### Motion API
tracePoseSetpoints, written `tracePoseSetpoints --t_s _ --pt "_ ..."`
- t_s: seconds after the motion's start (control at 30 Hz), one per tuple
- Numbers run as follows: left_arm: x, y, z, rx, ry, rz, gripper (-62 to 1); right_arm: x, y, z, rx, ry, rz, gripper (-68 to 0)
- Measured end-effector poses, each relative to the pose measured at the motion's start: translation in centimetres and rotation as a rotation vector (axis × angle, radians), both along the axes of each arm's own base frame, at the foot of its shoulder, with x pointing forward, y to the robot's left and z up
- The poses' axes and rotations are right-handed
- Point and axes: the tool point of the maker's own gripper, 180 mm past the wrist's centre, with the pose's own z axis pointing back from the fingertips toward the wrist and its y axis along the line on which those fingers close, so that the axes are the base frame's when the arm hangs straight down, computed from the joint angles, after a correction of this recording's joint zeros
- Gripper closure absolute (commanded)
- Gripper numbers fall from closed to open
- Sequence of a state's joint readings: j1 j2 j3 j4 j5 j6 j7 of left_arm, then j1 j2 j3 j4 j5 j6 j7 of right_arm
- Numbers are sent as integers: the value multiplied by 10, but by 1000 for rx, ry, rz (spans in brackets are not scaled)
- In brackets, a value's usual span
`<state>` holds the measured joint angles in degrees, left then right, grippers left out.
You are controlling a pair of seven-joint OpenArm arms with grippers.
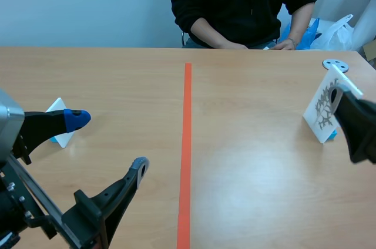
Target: Sort the leaf by its shape. The table is split by an orange tape line. A compound leaf with several leaflets goes to the left side, a simple leaf with one blade goes to the right side. Return to the home posture when a red brick is placed on the table.
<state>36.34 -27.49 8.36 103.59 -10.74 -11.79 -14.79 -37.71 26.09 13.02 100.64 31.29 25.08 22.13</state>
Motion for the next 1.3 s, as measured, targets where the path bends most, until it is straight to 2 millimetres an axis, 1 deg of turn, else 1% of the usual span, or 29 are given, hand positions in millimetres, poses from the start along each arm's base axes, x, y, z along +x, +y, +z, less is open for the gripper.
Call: tracePoseSetpoints --t_s 0.13,0.33,0.47,0.57,0.63,0.7,0.8,1.0,1.23,1.3 --pt "0 0 0 -1 0 0 -623 -17 11 -12 28 58 67 -679" --pt "0 0 0 -5 4 2 -623 -31 15 -23 32 110 86 -679" --pt "-2 4 -1 -65 51 34 -623 -31 18 -23 28 112 104 -679" --pt "-7 5 -15 -53 127 44 -623 -33 22 -23 37 114 129 -679" --pt "-10 5 -18 -49 143 45 -623 -33 21 -23 37 113 127 -679" --pt "-11 6 -22 -33 159 45 -623 -33 21 -26 28 132 128 -679" --pt "-10 6 -21 -24 161 46 -623 -34 21 -34 11 169 130 -679" --pt "-9 3 -14 -21 155 37 -623 -34 21 -30 20 149 129 -679" --pt "-9 4 -19 -3 175 42 -623 -33 21 -28 26 141 127 -679" --pt "-9 4 -19 -3 175 42 -623 -33 21 -24 34 121 127 -679"
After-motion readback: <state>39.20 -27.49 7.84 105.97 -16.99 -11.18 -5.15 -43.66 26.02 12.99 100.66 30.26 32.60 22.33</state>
